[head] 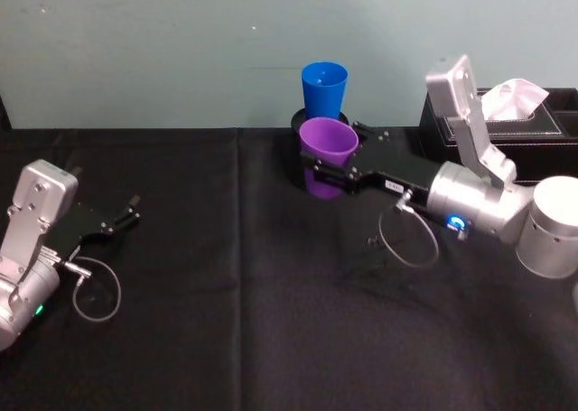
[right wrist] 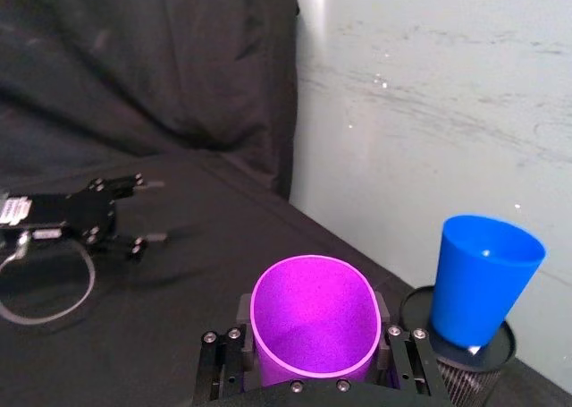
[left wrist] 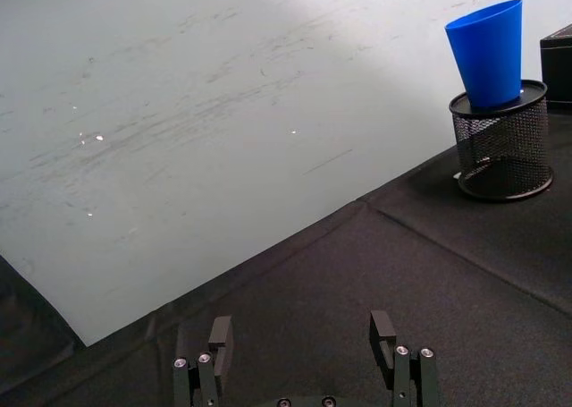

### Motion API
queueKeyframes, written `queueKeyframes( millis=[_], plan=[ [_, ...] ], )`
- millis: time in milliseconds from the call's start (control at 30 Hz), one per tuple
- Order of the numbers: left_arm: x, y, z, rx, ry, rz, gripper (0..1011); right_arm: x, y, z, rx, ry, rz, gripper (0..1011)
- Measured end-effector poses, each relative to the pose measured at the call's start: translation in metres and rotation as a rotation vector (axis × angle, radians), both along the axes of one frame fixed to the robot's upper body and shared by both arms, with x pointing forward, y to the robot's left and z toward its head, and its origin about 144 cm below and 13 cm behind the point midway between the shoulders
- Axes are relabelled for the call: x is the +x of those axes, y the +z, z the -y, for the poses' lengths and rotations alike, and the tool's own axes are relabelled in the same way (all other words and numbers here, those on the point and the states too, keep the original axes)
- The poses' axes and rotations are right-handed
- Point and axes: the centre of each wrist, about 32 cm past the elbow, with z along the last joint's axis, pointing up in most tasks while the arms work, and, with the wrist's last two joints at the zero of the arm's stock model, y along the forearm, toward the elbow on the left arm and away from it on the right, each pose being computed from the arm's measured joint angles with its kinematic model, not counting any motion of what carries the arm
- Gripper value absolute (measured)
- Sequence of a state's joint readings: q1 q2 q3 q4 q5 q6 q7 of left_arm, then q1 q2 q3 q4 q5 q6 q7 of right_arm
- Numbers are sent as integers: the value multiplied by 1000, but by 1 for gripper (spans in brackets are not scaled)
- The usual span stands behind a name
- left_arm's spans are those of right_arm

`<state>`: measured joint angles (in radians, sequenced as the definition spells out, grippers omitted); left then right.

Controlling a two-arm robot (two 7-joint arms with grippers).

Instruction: Pick up one cup with a gripper and tap it against the other cup.

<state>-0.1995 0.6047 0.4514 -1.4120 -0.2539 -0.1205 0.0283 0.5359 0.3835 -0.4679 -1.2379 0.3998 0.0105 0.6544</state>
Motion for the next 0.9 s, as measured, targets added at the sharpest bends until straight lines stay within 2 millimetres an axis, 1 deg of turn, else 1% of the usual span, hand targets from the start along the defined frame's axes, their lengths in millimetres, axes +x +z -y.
queueKeyframes(
  millis=[200, 300, 333, 400, 633, 900],
  plan=[
    [0, 0, 0, 0, 0, 0, 1000, -16, -20, 11, -5, 24, 4, 724],
    [0, 0, 0, 0, 0, 0, 1000, -20, -28, 15, -8, 31, 2, 724],
    [0, 0, 0, 0, 0, 0, 1000, -22, -34, 18, -10, 35, -2, 724],
    [0, 0, 0, 0, 0, 0, 1000, -23, -42, 21, -10, 35, -14, 724],
    [0, 0, 0, 0, 0, 0, 1000, -24, -58, 25, -16, 29, -55, 724],
    [0, 0, 0, 0, 0, 0, 1000, -24, -67, 25, -21, 20, -88, 726]
  ],
)
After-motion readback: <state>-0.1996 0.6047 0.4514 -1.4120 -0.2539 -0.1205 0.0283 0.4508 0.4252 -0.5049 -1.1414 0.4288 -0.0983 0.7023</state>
